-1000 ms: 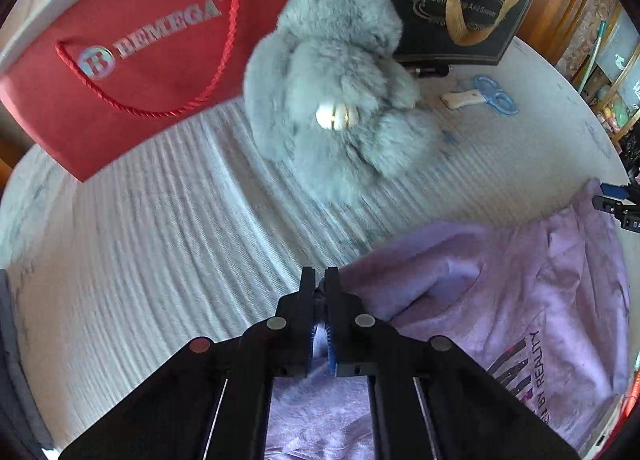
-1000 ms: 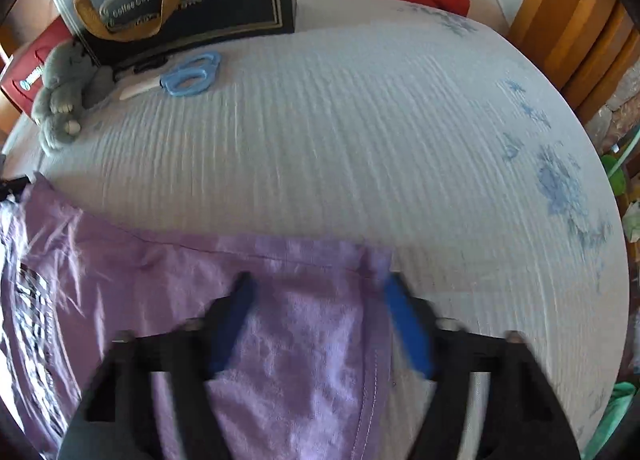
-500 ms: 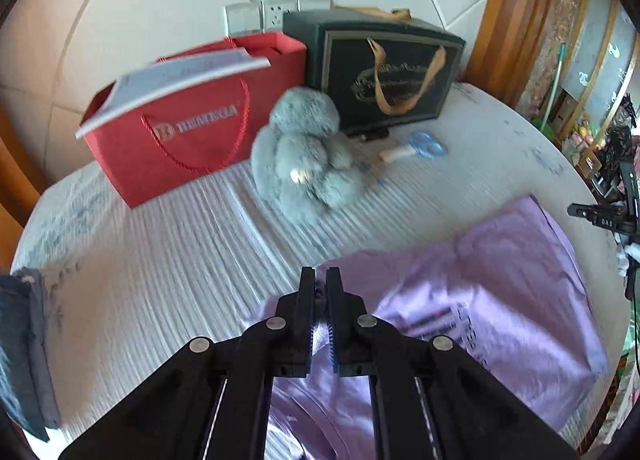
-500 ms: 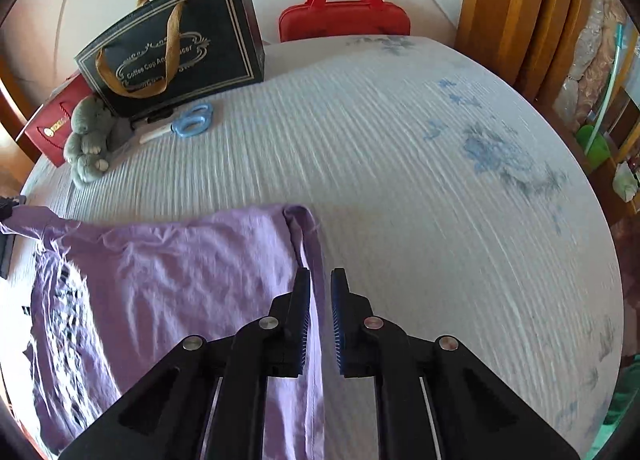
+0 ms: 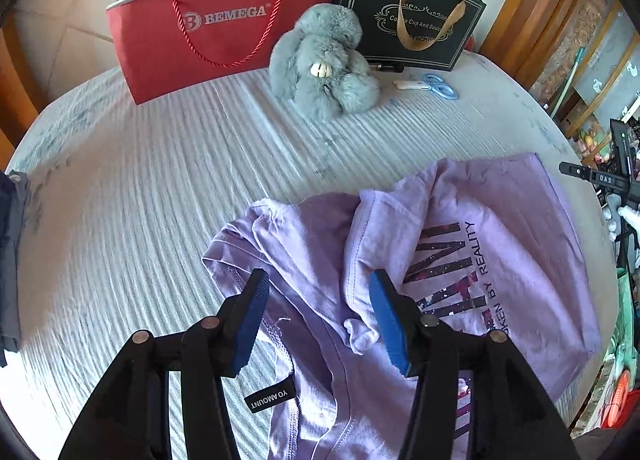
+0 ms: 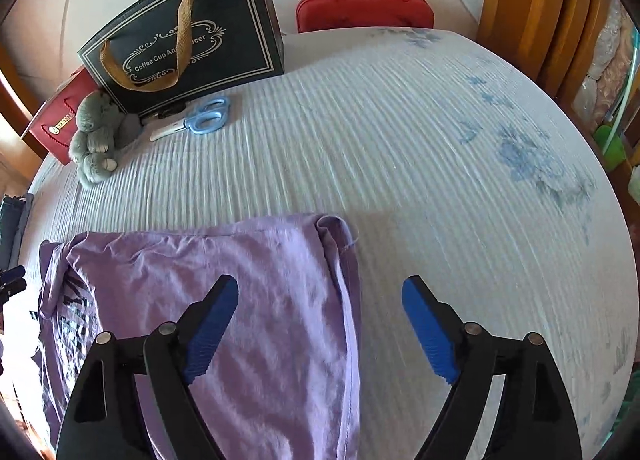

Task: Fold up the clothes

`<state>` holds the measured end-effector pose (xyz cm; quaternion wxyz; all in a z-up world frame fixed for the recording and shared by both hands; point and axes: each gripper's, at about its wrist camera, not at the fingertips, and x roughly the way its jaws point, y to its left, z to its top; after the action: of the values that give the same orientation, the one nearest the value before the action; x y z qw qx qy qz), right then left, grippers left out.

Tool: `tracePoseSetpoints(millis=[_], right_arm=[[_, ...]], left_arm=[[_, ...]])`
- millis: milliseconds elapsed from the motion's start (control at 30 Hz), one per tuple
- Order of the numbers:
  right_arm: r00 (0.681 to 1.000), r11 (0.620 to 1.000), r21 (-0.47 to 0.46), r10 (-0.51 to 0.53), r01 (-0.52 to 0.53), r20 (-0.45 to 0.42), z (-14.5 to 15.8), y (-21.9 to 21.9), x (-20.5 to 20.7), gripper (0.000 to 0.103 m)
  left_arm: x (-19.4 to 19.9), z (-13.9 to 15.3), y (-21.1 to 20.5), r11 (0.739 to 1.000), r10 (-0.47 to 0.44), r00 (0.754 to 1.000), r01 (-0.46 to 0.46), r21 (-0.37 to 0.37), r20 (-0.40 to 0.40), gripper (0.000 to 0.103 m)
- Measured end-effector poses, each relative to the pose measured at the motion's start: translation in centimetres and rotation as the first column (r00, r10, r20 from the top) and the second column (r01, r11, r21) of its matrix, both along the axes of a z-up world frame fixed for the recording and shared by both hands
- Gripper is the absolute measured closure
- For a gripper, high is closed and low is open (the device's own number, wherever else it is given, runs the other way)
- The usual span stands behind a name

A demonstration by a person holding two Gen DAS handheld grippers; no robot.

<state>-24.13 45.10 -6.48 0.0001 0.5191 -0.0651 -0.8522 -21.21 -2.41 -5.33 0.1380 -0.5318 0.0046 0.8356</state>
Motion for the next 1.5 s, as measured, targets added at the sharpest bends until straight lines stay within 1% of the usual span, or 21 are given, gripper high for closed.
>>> tracePoseSetpoints(millis=[200, 433, 467, 500, 533, 567, 600, 633, 667, 767, 900, 1000, 1067, 1167, 1233, 1267, 1333, 1367, 1400, 1433, 1500], right_arm=[[1.000, 1.000, 0.017, 0.000, -0.001, 0.012, -0.6, 0.0, -2.5, 0.019], [0.997, 0.998, 0.035, 0.046, -0.049, 0.070, -2.8, -1.2, -4.4, 0.019], [0.995, 0.998, 0.035, 0.058, -0.061, 0.084, -3.3, -1.6, -4.6, 0.019], [0.991, 0.996, 0.030, 0.080, -0.084, 0.107, -3.8, -2.1, -4.8, 0.022], [0.987, 0.994, 0.028, 0.101, -0.105, 0.128, -4.3, -2.6, -4.9, 0.034], [0.987, 0.991, 0.068, 0.104, -0.113, 0.123, -4.0, -3.0, -4.9, 0.058], [0.987, 0.987, 0.108, 0.108, -0.121, 0.119, -3.7, -3.4, -4.9, 0.086], [0.987, 0.981, 0.148, 0.111, -0.128, 0.114, -3.4, -3.8, -4.9, 0.098], [0.988, 0.974, 0.185, 0.113, -0.132, 0.108, -3.1, -4.2, -4.9, 0.097], [0.998, 0.986, 0.154, 0.062, -0.062, 0.000, -0.1, -2.6, -4.0, 0.097], [0.986, 0.990, 0.131, 0.065, -0.045, -0.154, 3.3, -1.1, -0.6, 0.097], [0.966, 0.988, 0.142, 0.093, -0.060, -0.243, 4.7, -0.7, 2.4, 0.097], [0.956, 0.990, 0.132, 0.094, -0.058, -0.278, 5.1, -0.9, 5.1, 0.097], [0.956, 0.990, 0.116, 0.107, -0.078, -0.274, 4.3, -1.4, 9.5, 0.097], [0.970, 0.989, 0.106, 0.125, -0.105, -0.209, 2.5, -1.8, 12.3, 0.097], [0.981, 0.989, 0.095, 0.127, -0.113, -0.149, 1.2, -1.8, 13.4, 0.096], [0.991, 0.989, 0.073, 0.130, -0.127, -0.028, -1.4, -1.9, 15.4, 0.079], [0.993, 0.990, 0.072, 0.118, -0.118, 0.002, -2.2, -1.7, 16.2, 0.058], [0.994, 0.992, 0.072, 0.106, -0.108, 0.033, -2.9, -1.5, 17.0, 0.052], [0.994, 0.993, 0.071, 0.094, -0.098, 0.061, -3.6, -1.3, 17.8, 0.053], [0.997, 0.997, 0.055, 0.059, -0.061, 0.045, -3.0, -0.3, 18.7, 0.053]], left_arm=[[-1.0, -1.4, 2.6, 0.998, -0.068, 0.998, 0.068, 0.003, -0.004, 0.050], [-2.6, -5.2, 3.8, 0.998, -0.050, 0.996, 0.053, -0.046, 0.071, 0.051], [-2.7, -5.6, 4.0, 0.997, -0.049, 0.996, 0.054, -0.060, 0.072, 0.055], [-2.9, -5.4, 4.3, 0.994, -0.059, 0.997, 0.064, -0.085, 0.056, 0.086], [-3.2, -5.1, 4.5, 0.993, -0.057, 0.997, 0.062, -0.096, 0.050, 0.099], [-3.6, -4.7, 4.6, 0.992, -0.055, 0.998, 0.059, -0.108, 0.042, 0.100], [-4.0, -3.9, 4.7, 0.990, -0.053, 0.999, 0.054, -0.129, 0.008, 0.100], [-4.4, -2.9, 4.7, 0.987, -0.053, 0.998, 0.048, -0.156, -0.032, 0.100], [-5.0, -1.7, 4.4, 0.986, -0.044, 0.997, 0.031, -0.167, -0.069, 0.100], [-6.3, 2.1, 3.8, 0.986, -0.028, 0.985, -0.001, -0.165, -0.170, 0.100], [-5.5, 6.0, 4.3, 0.983, -0.080, 0.956, 0.028, -0.184, -0.281, 0.100], [-2.5, 6.4, 5.6, 0.974, -0.141, 0.939, 0.074, -0.215, -0.314, 0.100], [0.2, 5.6, 6.5, 0.966, -0.180, 0.932, 0.106, -0.237, -0.314, 0.099], [5.0, 3.2, 7.1, 0.957, -0.226, 0.938, 0.163, -0.238, -0.264, 0.099], [7.8, 0.6, 7.4, 0.952, -0.251, 0.954, 0.213, -0.219, -0.166, 0.098], [9.2, -0.7, 7.5, 0.950, -0.263, 0.958, 0.236, -0.206, -0.115, 0.098], [10.9, -3.1, 7.2, 0.953, -0.253, 0.967, 0.248, -0.172, -0.010, 0.091], [11.5, -4.1, 6.9, 0.957, -0.241, 0.970, 0.242, -0.160, 0.027, 0.090], [12.1, -4.9, 6.5, 0.961, -0.227, 0.972, 0.234, -0.149, 0.062, 0.090], [12.2, -4.8, 5.9, 0.970, -0.203, 0.977, 0.210, -0.126, 0.064, 0.090], [12.0, -3.9, 4.6, 0.985, -0.153, 0.986, 0.157, -0.073, 0.058, 0.087]])
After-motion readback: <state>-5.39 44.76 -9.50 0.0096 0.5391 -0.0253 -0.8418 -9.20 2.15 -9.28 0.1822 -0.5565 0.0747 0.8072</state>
